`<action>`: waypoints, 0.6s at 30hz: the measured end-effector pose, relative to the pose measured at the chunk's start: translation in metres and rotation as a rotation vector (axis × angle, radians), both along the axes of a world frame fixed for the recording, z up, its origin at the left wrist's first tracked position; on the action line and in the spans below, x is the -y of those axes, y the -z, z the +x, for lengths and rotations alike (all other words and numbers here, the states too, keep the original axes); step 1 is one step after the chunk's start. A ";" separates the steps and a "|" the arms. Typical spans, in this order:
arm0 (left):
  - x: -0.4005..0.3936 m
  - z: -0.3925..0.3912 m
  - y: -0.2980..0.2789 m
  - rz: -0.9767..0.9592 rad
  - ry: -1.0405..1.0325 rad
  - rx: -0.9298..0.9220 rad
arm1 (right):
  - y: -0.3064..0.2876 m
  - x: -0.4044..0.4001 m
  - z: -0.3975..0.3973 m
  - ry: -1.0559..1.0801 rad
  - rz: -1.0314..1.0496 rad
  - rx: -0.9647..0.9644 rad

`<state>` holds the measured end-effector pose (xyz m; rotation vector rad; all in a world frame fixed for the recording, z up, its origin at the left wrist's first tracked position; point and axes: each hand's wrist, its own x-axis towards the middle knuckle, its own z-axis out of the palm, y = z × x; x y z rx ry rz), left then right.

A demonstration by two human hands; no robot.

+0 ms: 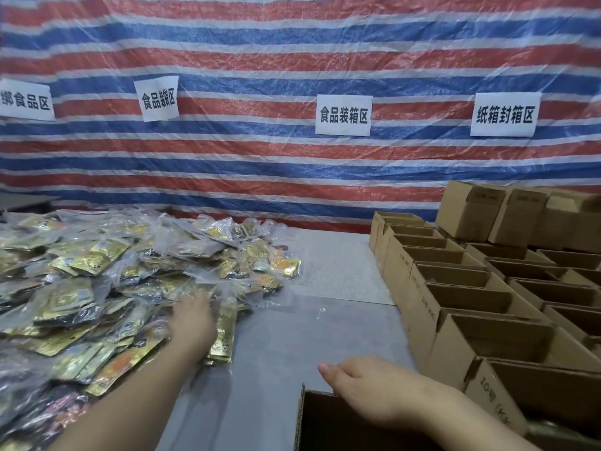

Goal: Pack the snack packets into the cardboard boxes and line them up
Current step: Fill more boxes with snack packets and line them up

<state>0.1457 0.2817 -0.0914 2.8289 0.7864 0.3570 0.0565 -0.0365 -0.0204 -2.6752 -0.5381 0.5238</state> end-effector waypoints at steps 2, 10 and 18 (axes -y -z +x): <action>0.003 -0.006 0.003 -0.203 0.034 0.031 | -0.002 -0.001 -0.002 0.003 -0.010 -0.018; 0.010 -0.049 -0.021 -0.889 0.092 0.119 | -0.007 -0.002 -0.017 0.004 -0.026 -0.047; 0.044 -0.092 -0.124 -1.239 0.396 0.297 | -0.024 -0.009 -0.017 0.110 0.178 0.099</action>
